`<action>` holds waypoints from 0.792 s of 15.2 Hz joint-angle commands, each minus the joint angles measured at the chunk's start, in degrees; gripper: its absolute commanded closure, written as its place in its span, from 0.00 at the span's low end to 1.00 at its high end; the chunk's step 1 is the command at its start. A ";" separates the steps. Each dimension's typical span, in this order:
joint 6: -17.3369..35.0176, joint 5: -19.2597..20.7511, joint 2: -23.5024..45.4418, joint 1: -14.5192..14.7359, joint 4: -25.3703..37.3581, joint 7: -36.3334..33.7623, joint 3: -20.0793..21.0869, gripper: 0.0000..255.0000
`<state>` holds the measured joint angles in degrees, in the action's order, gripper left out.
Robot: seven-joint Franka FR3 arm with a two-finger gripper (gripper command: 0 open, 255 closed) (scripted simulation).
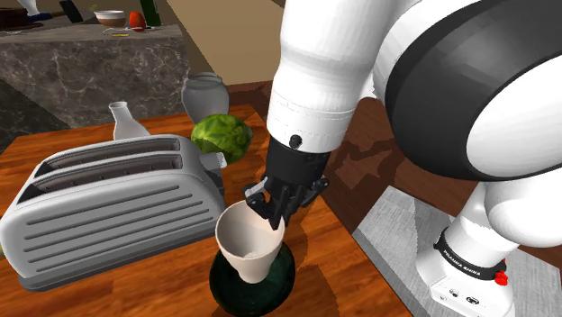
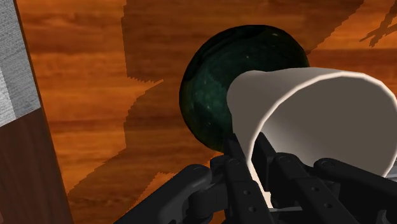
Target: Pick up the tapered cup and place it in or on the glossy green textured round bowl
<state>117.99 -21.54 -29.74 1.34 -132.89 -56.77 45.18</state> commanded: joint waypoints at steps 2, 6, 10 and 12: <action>0.24 -0.06 -0.02 0.04 -0.21 0.00 0.06 1.00; 0.24 -0.06 -0.02 0.04 -0.21 0.00 0.06 1.00; 0.24 -0.06 -0.03 0.04 -0.21 0.01 0.06 0.00; 0.24 -0.06 -0.02 0.04 -0.21 0.01 0.06 0.00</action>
<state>118.22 -21.60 -29.77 1.38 -133.10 -56.77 45.24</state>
